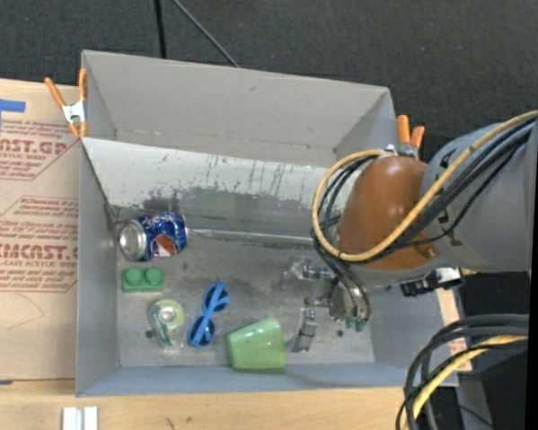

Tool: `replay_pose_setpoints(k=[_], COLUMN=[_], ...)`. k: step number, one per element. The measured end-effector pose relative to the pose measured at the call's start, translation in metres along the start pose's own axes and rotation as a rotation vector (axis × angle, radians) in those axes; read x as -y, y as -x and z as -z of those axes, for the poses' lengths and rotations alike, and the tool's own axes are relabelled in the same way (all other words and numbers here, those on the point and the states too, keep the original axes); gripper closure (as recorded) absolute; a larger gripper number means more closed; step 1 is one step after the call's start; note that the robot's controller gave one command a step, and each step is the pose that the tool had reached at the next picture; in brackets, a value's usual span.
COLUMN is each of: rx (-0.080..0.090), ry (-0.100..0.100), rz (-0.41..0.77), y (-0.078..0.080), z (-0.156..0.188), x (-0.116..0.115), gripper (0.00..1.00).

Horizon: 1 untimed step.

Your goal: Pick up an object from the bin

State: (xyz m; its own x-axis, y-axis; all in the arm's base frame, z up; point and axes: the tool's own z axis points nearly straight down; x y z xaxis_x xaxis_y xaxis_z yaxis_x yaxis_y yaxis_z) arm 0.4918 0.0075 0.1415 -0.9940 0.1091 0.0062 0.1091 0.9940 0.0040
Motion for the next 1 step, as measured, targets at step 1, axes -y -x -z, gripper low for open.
replay_pose_setpoints(k=[1], rx=[0.011], ry=[-0.003], rz=[0.209], y=[-0.0127], z=[-0.0673], x=[-0.0339], gripper=[0.0])
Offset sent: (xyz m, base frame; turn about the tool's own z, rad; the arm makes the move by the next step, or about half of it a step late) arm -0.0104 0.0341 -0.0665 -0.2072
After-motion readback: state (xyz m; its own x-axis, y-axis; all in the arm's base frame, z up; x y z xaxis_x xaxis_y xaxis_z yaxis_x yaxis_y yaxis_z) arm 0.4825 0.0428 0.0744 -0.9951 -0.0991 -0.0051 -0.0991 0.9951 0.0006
